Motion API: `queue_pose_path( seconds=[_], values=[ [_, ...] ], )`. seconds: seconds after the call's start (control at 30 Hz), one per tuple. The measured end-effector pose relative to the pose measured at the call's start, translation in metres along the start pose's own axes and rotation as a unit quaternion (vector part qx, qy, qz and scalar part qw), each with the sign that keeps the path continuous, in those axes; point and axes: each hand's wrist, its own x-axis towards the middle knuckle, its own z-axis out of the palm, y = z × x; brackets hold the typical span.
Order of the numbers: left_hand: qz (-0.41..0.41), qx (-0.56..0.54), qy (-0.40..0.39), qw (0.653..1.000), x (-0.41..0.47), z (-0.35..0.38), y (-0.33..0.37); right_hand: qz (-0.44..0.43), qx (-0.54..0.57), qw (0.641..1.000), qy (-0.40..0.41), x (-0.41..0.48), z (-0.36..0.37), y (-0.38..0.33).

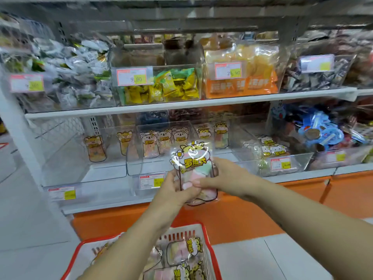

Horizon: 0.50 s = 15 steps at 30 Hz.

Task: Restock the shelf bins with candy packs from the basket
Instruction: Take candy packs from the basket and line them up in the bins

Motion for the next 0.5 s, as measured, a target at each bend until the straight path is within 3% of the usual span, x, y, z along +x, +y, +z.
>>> queue_pose_path(
  seconds=[0.07,0.17,0.23,0.4,0.5],
  values=[
    [-0.008,0.003,-0.006,1.000,0.017,0.003,0.007,-0.006,-0.050,0.998,0.033,0.003,-0.014,0.001],
    [-0.016,0.022,-0.003,1.000,0.042,0.012,0.024,-0.042,0.003,0.997,0.060,0.006,-0.036,0.012],
    [0.009,0.078,0.011,0.997,0.059,0.023,0.038,-0.055,0.034,0.995,0.073,0.013,-0.049,0.019],
    [0.078,0.197,0.029,0.977,0.113,0.064,0.067,-0.063,-0.007,0.976,0.207,0.042,-0.085,0.036],
    [0.052,0.202,0.003,0.978,0.150,0.089,0.061,-0.016,-0.190,0.948,0.256,0.054,-0.108,0.056]
  ],
)
